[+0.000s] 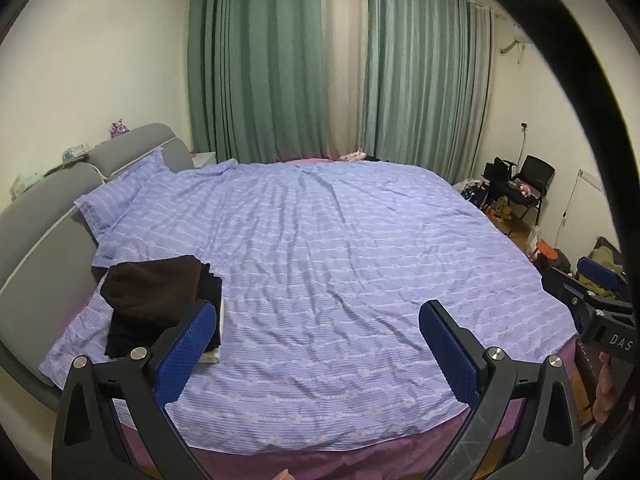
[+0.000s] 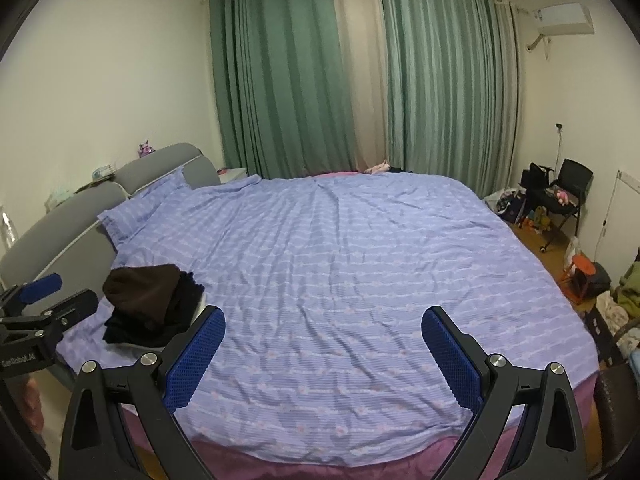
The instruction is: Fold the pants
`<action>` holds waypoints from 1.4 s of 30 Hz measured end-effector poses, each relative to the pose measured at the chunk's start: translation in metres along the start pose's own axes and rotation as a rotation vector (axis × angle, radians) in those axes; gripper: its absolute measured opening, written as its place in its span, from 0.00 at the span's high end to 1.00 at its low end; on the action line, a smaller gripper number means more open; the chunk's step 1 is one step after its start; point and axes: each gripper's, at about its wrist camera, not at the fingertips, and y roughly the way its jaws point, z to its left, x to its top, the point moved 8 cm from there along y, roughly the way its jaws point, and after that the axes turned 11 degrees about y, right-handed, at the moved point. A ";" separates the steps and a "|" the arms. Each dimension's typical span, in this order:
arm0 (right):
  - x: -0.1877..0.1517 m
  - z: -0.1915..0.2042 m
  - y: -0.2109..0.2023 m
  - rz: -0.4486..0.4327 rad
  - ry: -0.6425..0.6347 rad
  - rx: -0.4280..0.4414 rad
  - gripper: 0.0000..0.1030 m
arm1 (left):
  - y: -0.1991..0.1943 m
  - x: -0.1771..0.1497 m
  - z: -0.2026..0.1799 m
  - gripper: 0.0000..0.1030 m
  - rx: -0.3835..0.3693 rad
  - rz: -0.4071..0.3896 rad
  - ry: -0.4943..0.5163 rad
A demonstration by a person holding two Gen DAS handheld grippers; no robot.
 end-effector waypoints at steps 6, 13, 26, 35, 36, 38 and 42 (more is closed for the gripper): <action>-0.001 -0.007 -0.007 -0.002 0.005 -0.001 0.04 | -0.003 -0.001 -0.008 0.00 -0.009 -0.006 0.006; -0.003 -0.014 -0.014 -0.005 0.010 -0.007 0.04 | -0.006 0.002 -0.015 0.00 -0.027 -0.018 0.018; -0.006 -0.018 -0.017 -0.003 0.003 -0.018 0.04 | -0.008 0.007 -0.024 0.00 -0.014 -0.038 0.048; -0.004 -0.025 -0.017 0.004 0.013 -0.020 0.04 | -0.006 0.006 -0.027 0.00 -0.034 -0.028 0.052; -0.004 -0.025 -0.017 0.004 0.015 -0.022 0.04 | -0.005 0.006 -0.027 0.00 -0.038 -0.027 0.050; -0.004 -0.026 -0.017 0.004 0.014 -0.022 0.04 | -0.005 0.005 -0.027 0.00 -0.040 -0.024 0.048; -0.003 -0.027 -0.017 0.004 0.014 -0.026 0.04 | -0.002 0.005 -0.026 0.00 -0.051 -0.017 0.044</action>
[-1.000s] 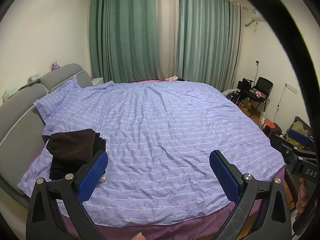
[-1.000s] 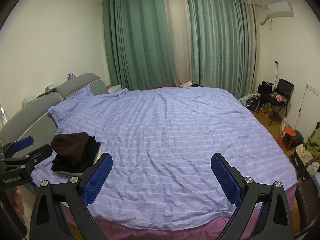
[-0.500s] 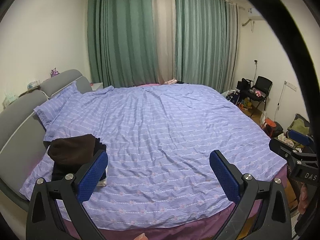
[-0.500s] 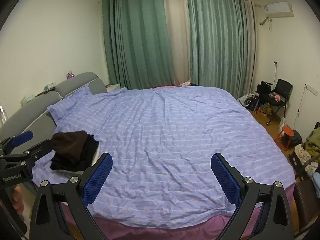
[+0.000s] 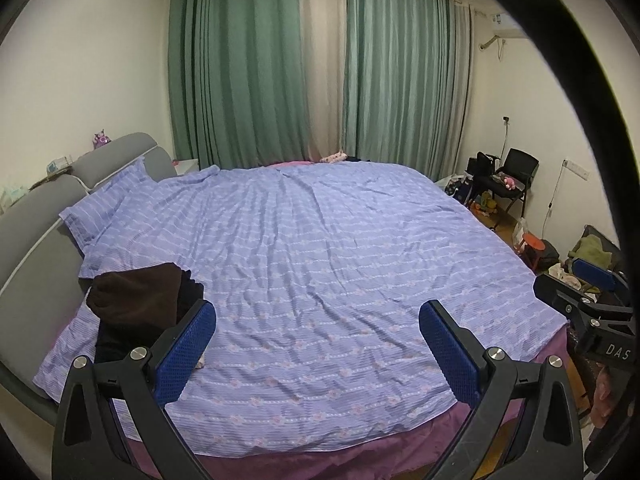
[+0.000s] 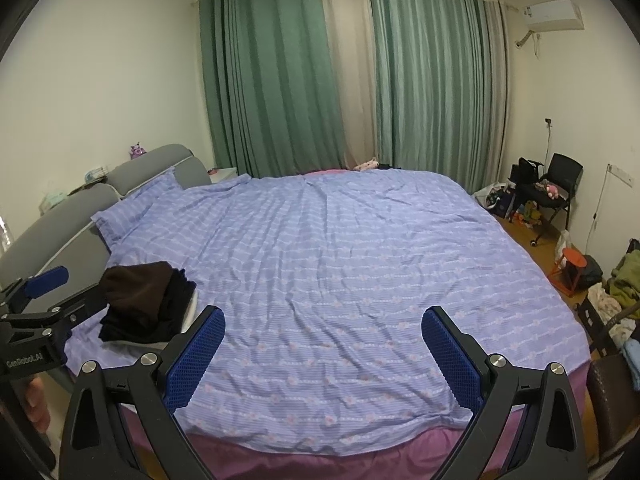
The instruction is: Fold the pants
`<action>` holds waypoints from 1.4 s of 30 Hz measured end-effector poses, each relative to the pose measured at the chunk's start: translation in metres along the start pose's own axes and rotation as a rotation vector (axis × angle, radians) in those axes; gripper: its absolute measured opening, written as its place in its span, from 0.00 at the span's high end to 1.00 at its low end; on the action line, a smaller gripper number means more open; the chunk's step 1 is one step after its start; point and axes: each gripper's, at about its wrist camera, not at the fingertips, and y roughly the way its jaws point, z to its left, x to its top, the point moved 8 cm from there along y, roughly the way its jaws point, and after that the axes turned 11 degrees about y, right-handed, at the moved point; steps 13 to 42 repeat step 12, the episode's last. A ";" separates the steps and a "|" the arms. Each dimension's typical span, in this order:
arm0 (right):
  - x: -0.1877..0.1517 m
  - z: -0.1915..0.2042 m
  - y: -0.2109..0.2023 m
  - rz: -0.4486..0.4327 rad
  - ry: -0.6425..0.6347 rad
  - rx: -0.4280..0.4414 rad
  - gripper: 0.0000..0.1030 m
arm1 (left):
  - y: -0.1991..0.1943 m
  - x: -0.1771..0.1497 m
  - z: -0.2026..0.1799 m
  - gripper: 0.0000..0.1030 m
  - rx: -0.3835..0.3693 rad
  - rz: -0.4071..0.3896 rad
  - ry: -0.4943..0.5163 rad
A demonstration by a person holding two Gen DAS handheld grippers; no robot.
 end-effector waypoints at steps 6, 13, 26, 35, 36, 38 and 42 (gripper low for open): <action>0.000 -0.001 0.001 0.005 0.003 -0.005 0.04 | 0.001 0.000 0.000 0.00 0.000 -0.003 0.008; -0.001 -0.003 0.002 0.008 0.007 -0.007 0.04 | 0.003 0.000 -0.001 0.00 -0.009 0.001 0.006; -0.001 -0.003 0.002 0.008 0.007 -0.007 0.04 | 0.003 0.000 -0.001 0.00 -0.009 0.001 0.006; -0.001 -0.003 0.002 0.008 0.007 -0.007 0.04 | 0.003 0.000 -0.001 0.00 -0.009 0.001 0.006; -0.001 -0.003 0.002 0.008 0.007 -0.007 0.04 | 0.003 0.000 -0.001 0.00 -0.009 0.001 0.006; -0.001 -0.003 0.002 0.008 0.007 -0.007 0.04 | 0.003 0.000 -0.001 0.00 -0.009 0.001 0.006; -0.001 -0.003 0.002 0.008 0.007 -0.007 0.04 | 0.003 0.000 -0.001 0.00 -0.009 0.001 0.006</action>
